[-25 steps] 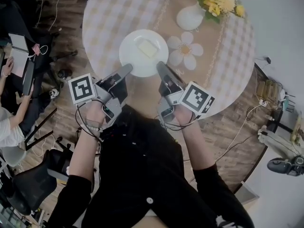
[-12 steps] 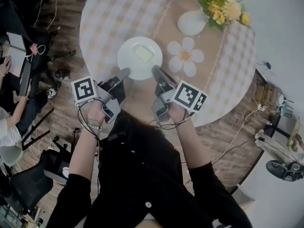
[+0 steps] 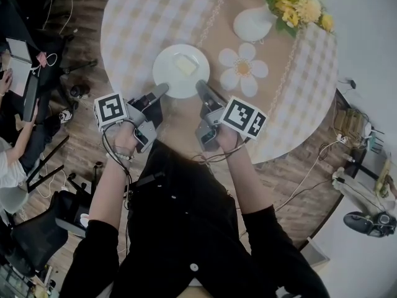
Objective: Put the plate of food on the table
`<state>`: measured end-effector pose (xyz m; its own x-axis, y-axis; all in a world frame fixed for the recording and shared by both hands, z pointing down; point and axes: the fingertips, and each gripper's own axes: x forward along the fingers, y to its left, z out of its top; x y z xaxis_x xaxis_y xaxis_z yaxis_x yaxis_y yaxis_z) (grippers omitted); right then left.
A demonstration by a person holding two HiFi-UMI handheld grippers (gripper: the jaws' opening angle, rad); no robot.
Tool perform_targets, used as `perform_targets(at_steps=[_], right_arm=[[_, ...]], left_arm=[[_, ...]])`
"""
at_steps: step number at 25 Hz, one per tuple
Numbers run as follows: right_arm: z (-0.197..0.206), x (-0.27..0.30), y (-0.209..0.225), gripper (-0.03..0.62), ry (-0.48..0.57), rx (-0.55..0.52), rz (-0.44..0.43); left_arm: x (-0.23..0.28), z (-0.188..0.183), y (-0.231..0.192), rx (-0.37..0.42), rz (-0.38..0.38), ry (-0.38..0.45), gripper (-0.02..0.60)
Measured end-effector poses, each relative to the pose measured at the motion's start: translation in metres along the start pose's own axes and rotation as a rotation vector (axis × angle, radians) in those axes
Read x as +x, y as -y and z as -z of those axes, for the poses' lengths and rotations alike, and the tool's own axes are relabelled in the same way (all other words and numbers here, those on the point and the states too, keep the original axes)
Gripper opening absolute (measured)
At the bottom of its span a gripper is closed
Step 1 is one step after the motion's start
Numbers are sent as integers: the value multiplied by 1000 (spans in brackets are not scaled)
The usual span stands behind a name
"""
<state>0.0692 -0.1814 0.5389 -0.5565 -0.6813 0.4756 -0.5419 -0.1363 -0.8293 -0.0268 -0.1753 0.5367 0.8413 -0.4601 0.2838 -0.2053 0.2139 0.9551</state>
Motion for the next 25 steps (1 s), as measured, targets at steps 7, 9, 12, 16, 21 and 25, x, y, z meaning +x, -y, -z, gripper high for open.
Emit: perform_targets(at_steps=[7,9,12,16,21,25], right_arm=[[6,8,15,37,-31,-3,33],[7,10,19,41,-42,-18,51],[9,14,22,44,-56,-32,72],[13,18,28,51,-83,-58,97],[16,20,30,57,-118,-79,95],[25,20,24,89,-182,-172,72]], left_arm=[[4,-1,-15,-17,-30,-3,9],[6,-2,-17,-18,-37,-3,9],[6,-3,-22,-32,-47,1,9],[8,-5,-28,-31,-61,3,9],[10,-9,-34,-36,-51,14,9],[8,-12,-36,-34,-65,27,9]])
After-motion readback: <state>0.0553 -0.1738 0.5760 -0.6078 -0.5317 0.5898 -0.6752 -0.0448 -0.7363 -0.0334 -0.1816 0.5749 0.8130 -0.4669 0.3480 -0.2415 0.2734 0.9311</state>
